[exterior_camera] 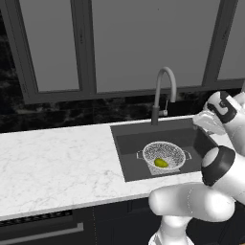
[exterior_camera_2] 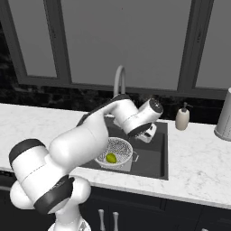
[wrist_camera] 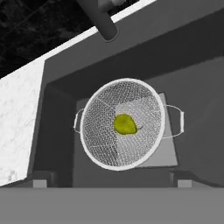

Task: Put the colander in the sink, put the pear in the colander, and turn on the sink faucet and pour water over the colander.

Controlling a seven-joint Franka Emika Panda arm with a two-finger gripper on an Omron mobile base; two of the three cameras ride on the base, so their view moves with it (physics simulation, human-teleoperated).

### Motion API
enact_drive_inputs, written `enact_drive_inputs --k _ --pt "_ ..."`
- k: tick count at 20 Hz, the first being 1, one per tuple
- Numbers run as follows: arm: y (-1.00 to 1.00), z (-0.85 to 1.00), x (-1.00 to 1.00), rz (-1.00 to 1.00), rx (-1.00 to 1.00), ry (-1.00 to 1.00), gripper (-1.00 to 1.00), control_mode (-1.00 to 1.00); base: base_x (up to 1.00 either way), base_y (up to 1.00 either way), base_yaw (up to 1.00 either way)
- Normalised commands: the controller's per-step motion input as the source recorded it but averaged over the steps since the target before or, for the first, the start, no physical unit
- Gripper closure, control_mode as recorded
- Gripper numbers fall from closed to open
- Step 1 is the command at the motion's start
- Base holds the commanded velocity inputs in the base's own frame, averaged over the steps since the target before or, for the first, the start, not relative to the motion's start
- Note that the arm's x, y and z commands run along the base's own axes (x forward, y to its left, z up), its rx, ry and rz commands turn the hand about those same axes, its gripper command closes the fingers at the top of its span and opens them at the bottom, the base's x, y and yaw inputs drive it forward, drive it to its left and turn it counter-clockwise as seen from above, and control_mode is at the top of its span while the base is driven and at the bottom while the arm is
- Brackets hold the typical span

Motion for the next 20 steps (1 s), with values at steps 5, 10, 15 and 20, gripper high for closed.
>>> enact_drive_inputs --k 5,10,15,20 --pt "-0.02 0.00 0.21 0.13 0.14 -0.32 -1.00 -1.00 0.00 0.00 0.00" --pt "-0.09 0.00 0.44 0.11 0.24 -0.38 -1.00 -1.00 0.00 0.00 0.00" --pt "-0.06 0.00 0.34 0.08 0.17 -0.39 -1.00 -1.00 0.00 0.00 0.00" --pt "0.01 0.00 0.03 -0.01 -0.09 -0.34 -1.00 -1.00 0.00 0.00 0.00"
